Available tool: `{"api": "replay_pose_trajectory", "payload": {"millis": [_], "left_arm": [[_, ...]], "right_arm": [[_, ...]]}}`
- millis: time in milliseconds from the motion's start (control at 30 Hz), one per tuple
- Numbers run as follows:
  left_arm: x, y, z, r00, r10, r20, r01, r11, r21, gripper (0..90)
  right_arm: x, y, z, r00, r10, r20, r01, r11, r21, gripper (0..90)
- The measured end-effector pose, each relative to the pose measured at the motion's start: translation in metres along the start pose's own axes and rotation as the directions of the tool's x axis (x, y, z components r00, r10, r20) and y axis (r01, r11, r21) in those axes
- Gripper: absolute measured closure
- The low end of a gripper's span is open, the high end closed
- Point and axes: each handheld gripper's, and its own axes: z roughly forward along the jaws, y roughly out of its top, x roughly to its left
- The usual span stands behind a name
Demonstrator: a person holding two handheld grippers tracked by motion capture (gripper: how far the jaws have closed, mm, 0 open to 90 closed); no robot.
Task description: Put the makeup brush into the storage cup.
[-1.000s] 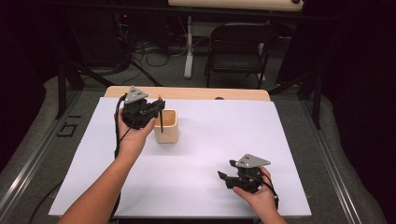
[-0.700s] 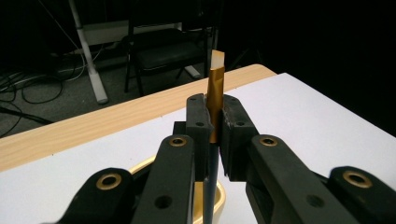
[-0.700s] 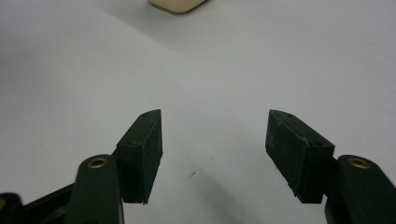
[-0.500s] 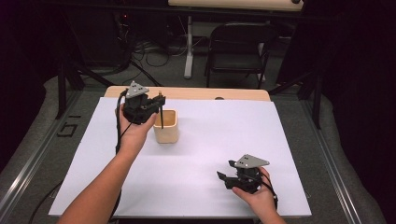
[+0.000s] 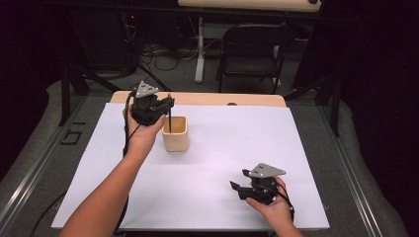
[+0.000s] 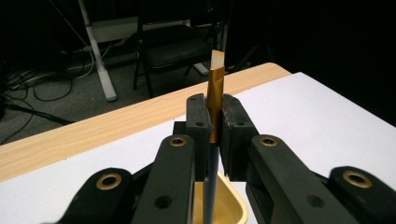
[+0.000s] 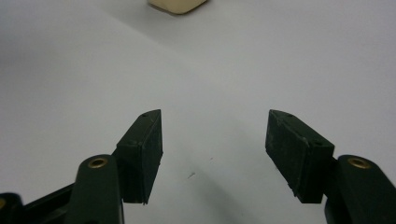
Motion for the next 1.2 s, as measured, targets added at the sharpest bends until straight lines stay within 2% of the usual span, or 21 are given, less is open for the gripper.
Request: {"api": "replay_pose_trajectory", "payload": {"millis": [567, 833, 1200], "left_arm": [[0.010, -0.004, 0.016, 0.9996, 0.016, -0.024, -0.015, 0.9992, 0.037, 83.6], [0.013, -0.014, 0.023, 0.9999, -0.001, -0.016, 0.002, 0.9985, 0.054, 83.6], [0.015, -0.030, 0.034, 1.0000, 0.005, -0.004, -0.004, 0.9955, 0.094, 83.6]], "right_arm": [[0.000, -0.001, 0.000, 1.0000, -0.001, -0.005, 0.001, 1.000, 0.001, 36.7], [0.000, -0.001, 0.001, 1.0000, -0.003, -0.007, 0.003, 1.000, 0.006, 36.7], [0.000, -0.001, 0.002, 0.9999, -0.006, -0.011, 0.006, 1.000, 0.009, 36.7]]}}
